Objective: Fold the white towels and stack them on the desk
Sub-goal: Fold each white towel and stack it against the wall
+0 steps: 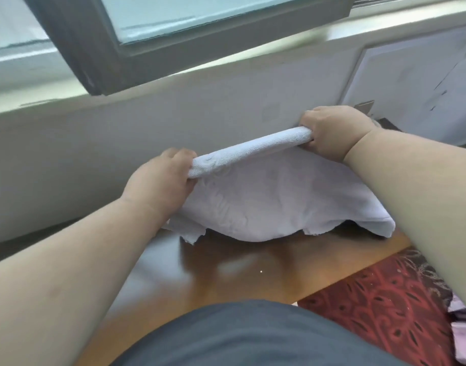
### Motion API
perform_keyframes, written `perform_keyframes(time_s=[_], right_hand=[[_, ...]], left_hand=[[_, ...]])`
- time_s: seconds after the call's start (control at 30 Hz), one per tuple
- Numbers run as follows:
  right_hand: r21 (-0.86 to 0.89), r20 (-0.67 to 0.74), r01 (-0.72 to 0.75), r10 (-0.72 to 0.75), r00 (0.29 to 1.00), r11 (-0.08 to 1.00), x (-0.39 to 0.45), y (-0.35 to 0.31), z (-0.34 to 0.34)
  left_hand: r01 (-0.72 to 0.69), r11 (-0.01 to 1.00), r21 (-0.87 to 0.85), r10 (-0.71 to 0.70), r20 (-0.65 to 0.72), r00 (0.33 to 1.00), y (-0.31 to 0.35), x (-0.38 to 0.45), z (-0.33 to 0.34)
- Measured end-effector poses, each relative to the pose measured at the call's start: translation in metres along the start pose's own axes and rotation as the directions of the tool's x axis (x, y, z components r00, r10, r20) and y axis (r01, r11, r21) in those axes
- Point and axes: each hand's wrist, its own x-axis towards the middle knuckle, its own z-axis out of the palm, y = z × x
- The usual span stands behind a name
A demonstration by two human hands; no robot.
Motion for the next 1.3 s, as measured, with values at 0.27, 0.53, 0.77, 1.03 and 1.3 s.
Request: perform_keyframes(time_s=[0.27,0.53,0.77,1.03,1.3], right_hand=[[0.056,0.047,0.102,-0.105,0.993,0.993,0.001,-0.176,-0.006],[0.200,0.254,0.020,-0.072,0.964,0.980,0.010,-0.274,-0.006],[0.253,0.433,0.015,-0.127,0.892,0.967,0.031,-0.318,0.057],[0.261,0.618,-0.182,-0.019,0.786,0.948,0.015,-0.303,0.139],[0.526,0.521,-0.305,-0.017,0.853,0.794,0.013,-0.287,0.168]], left_hand=[[0.050,0.997,0.058,-0.050,-0.001,0.999,-0.123,-0.128,-0.069],[0.256,0.965,-0.053,-0.232,0.277,0.932,-0.211,-0.189,-0.131],[0.370,0.929,-0.017,-0.315,0.490,0.813,-0.275,-0.198,-0.093],[0.336,0.913,0.232,-0.407,0.564,0.718,-0.314,-0.176,-0.007],[0.247,0.934,0.256,-0.344,0.471,0.812,-0.254,-0.150,0.060]])
